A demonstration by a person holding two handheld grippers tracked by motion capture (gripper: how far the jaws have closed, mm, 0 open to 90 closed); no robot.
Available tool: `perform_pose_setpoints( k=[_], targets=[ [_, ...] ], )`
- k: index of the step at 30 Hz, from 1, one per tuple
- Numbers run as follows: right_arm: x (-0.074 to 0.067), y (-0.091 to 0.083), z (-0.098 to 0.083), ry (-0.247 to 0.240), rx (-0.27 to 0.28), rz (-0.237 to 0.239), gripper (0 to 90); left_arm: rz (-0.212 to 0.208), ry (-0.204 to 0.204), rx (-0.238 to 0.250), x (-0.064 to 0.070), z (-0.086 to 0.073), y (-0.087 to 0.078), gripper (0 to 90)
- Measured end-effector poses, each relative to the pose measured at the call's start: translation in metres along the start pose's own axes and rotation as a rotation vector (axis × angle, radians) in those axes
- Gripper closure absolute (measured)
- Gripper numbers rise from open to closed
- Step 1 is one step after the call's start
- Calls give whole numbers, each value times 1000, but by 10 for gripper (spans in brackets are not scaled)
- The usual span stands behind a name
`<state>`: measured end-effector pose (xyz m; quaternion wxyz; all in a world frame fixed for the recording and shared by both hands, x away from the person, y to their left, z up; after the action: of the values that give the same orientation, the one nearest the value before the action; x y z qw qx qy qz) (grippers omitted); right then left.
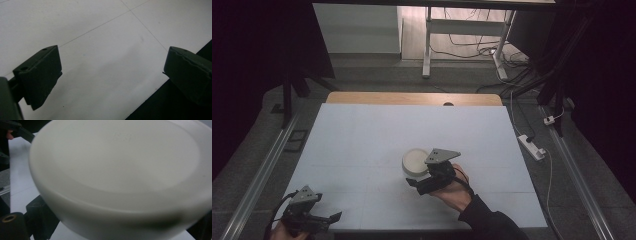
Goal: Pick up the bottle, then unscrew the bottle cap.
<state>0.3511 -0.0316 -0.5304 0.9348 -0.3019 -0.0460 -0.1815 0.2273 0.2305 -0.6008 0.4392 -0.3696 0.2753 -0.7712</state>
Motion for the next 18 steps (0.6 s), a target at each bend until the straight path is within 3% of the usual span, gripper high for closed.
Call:
perform_pose_setpoints(
  k=[9,18],
  targets=[
    [-14,5,5,-14,7,33,64,-1,4,-2,0,0,0,25],
    [-14,4,5,-14,12,35,65,-8,4,-6,0,0,0,22]
  ],
)
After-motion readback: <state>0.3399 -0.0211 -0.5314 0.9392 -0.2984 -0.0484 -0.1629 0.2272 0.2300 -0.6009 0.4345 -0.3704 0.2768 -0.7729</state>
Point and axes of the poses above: each handheld gripper's, and its own axes: y roughly forward along the jaws, z roughly out of its top, x roughly to its right, the point moved 10 cm from there along y, roughly forward along the jaws, and after that the axes turned 15 degrees about -y, right-handed, at the moved point
